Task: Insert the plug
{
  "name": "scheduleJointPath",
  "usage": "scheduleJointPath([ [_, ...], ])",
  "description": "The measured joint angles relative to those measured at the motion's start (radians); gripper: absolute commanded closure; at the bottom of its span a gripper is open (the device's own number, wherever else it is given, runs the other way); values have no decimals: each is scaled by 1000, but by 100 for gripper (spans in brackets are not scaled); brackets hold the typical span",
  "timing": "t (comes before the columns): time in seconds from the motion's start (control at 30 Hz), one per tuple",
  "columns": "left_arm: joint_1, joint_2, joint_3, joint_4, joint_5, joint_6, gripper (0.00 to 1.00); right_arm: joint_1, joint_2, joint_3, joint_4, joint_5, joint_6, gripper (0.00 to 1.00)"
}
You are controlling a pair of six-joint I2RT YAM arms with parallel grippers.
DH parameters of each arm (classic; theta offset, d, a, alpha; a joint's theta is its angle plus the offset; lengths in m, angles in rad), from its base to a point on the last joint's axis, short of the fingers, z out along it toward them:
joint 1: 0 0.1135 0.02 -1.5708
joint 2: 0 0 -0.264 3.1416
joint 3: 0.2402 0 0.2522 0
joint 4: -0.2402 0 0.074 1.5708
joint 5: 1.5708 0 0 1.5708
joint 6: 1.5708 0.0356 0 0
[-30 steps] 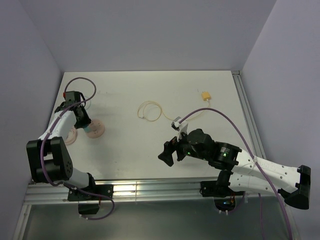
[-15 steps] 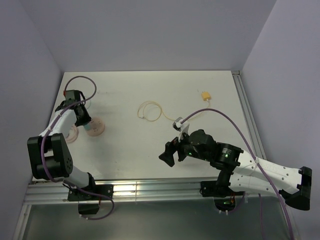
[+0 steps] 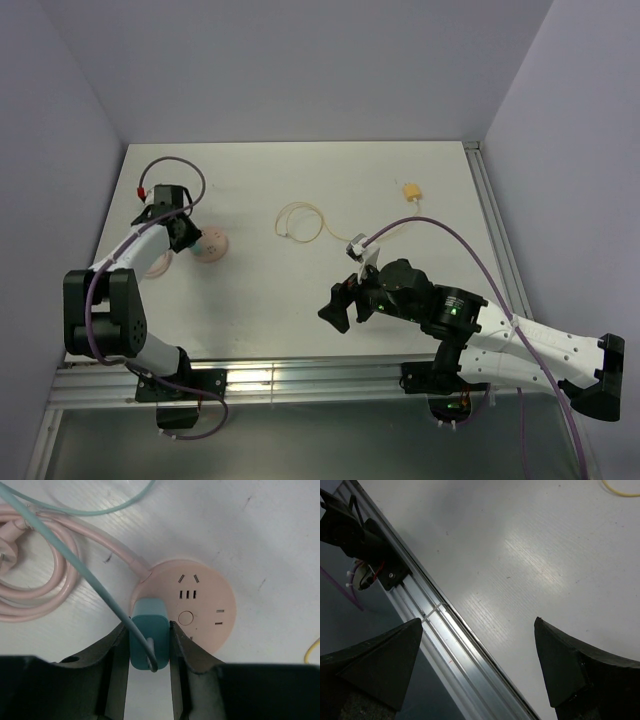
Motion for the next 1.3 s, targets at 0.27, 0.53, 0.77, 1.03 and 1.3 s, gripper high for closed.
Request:
scheduleJointPath([
  [0.27,-103,24,-3,13,-97,-132,100,0,0,0,0,3,0,1],
  [0.53,-151,110,80,-39,-193,-150,100,0,1,0,0,12,1,1],
  [0.77,-165,185,170,-109,-241,-77,100,0,15,0,-1,18,4,1],
  [1.03,-158,198,175,-94,-228,2,100,0,18,0,-1,23,5,1],
  [1.3,-140,193,168,-82,-191,21,100,0,30,0,-2,24,8,1],
])
